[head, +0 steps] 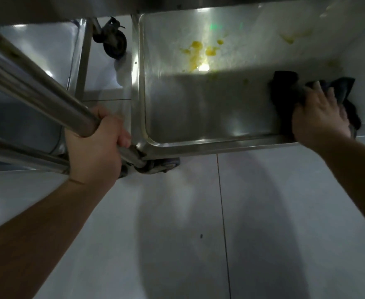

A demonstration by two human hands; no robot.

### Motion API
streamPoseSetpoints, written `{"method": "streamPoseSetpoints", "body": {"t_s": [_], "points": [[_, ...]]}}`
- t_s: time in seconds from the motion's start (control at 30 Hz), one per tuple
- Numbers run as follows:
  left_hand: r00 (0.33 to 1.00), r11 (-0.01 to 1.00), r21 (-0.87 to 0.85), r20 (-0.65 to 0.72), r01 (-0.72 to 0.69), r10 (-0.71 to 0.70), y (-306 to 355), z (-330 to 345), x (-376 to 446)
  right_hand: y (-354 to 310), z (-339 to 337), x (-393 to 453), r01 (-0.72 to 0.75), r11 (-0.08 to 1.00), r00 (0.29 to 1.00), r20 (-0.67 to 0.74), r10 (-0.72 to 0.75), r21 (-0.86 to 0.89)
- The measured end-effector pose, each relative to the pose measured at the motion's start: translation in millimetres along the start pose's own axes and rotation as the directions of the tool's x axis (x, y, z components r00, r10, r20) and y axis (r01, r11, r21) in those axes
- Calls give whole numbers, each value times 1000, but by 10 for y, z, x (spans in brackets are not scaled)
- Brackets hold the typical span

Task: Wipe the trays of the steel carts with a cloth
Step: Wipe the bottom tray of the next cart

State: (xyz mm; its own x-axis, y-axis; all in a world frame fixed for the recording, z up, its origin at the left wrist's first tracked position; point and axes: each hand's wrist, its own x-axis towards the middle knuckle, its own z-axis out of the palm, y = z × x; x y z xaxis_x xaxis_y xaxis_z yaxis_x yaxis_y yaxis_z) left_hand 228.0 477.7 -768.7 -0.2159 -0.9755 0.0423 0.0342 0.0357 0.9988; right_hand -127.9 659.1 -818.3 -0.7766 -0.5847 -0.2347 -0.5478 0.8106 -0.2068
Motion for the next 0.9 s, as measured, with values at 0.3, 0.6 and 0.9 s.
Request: {"method": "streamPoseSetpoints", "body": {"t_s": [0.3, 0.6, 0.9], "points": [[999, 998, 36, 10, -54, 54, 37, 0, 4, -2304, 706, -351, 432, 902, 902, -8, -432, -5], [998, 995, 83, 43, -57, 53, 46, -17, 4, -2201, 507, 135, 754, 656, 656, 55, -753, -25], [998, 995, 81, 20, -61, 60, 54, 16, -3, -1010, 80, 818, -240, 964, 963, -100, 251, 112]]}}
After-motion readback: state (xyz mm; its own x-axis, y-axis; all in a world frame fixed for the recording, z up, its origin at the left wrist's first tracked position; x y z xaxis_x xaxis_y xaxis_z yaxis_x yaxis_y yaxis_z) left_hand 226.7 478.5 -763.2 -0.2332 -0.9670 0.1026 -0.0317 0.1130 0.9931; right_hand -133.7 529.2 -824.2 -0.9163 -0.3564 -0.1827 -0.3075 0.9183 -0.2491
